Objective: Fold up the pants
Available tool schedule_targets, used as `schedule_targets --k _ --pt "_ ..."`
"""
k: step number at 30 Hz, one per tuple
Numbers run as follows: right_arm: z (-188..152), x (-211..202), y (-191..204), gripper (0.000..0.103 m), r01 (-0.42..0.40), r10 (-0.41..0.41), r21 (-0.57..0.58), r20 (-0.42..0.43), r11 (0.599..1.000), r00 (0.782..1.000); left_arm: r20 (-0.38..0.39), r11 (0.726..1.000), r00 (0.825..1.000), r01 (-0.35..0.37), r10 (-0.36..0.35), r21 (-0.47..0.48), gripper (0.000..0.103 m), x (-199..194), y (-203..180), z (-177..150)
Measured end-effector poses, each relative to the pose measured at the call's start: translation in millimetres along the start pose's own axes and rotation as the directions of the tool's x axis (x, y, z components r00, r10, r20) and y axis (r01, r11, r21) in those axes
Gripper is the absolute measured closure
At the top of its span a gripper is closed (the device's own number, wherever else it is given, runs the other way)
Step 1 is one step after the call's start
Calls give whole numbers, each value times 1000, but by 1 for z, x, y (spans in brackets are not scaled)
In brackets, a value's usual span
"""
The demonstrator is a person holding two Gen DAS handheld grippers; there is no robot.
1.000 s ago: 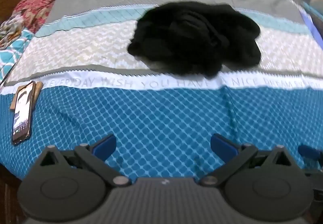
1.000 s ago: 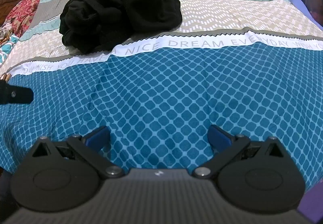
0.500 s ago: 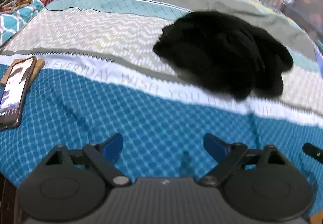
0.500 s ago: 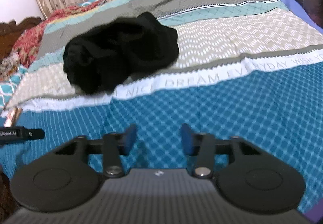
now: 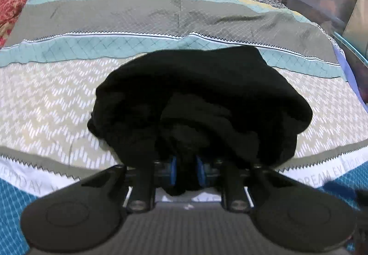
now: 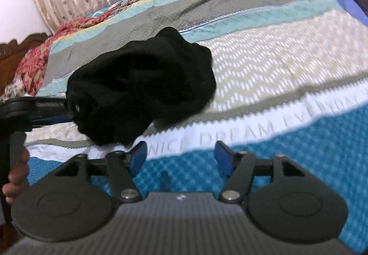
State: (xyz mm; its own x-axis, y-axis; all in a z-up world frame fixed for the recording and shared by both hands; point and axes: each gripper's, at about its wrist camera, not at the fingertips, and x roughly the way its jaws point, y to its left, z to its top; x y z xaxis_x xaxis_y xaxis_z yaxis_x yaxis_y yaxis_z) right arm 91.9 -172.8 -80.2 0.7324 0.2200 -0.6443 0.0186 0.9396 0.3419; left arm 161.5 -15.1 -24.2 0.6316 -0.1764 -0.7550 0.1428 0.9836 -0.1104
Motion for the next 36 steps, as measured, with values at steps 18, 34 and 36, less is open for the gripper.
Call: schedule_targets --k 18,34,36 --pt "114 -18 -1 98 -177 175 -22 325 984 930 215 958 952 -251 218 141 47 -46 46 -24" --pt "139 -99 27 98 -278 305 -125 366 952 879 467 971 864 -234 188 42 89 -97 44 25" --pt "142 -111 34 98 -330 360 -143 375 933 854 518 976 832 -215 199 -30 89 -133 63 21"
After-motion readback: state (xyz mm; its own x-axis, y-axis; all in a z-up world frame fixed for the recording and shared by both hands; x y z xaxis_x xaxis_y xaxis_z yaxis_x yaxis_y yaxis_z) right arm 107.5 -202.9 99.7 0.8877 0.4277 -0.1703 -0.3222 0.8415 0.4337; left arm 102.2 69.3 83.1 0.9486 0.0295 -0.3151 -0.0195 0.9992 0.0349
